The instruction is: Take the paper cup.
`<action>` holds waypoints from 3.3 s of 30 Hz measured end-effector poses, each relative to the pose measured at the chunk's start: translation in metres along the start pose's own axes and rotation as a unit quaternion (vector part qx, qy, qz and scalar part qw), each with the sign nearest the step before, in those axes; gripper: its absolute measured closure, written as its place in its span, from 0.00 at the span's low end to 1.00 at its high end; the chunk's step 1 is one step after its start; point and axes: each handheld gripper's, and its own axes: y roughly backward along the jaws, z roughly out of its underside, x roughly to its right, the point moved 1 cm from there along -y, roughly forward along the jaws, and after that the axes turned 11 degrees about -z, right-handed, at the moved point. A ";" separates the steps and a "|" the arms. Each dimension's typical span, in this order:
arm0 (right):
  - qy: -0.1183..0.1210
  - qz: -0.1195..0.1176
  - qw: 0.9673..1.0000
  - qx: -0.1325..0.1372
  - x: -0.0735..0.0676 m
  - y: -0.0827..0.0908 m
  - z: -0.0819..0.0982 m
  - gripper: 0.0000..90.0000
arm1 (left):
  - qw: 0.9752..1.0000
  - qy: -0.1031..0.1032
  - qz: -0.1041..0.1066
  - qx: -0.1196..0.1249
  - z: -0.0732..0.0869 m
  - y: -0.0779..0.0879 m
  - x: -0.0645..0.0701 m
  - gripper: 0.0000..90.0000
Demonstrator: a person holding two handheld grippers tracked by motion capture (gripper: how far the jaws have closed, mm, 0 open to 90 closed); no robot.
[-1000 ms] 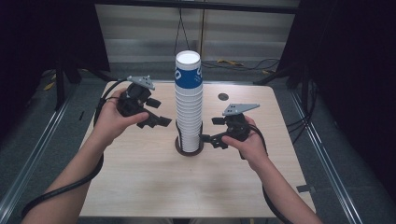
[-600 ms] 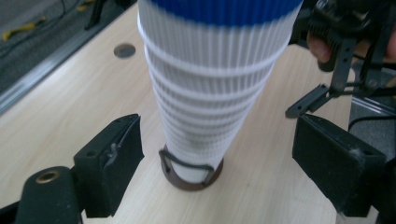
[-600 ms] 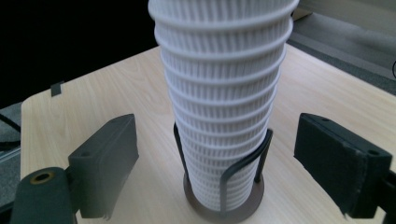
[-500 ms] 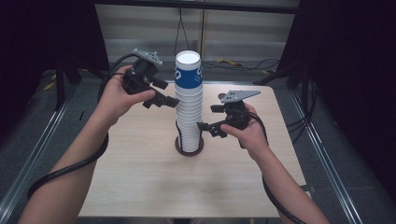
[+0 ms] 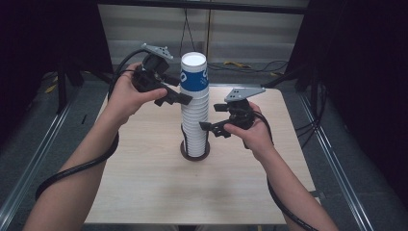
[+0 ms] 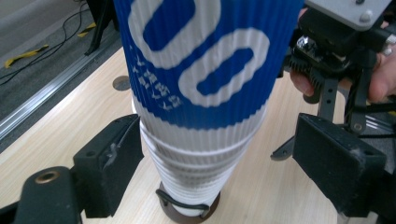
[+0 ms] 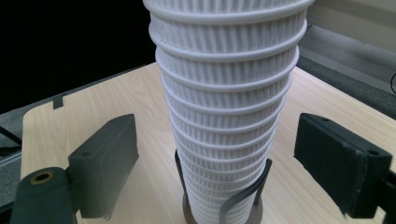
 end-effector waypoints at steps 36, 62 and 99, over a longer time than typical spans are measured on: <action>0.010 0.009 0.999 0.030 0.005 -0.016 -0.042 0.13 | 0.999 0.012 0.012 0.039 -0.027 -0.017 -0.002 0.20; 0.009 0.017 1.000 0.021 0.004 -0.020 -0.045 0.14 | 0.999 0.016 0.001 0.040 -0.040 -0.003 -0.003 0.23; 0.008 0.017 1.000 0.020 0.005 -0.022 -0.042 0.14 | 0.997 0.043 -0.009 0.067 -0.057 0.018 -0.011 0.23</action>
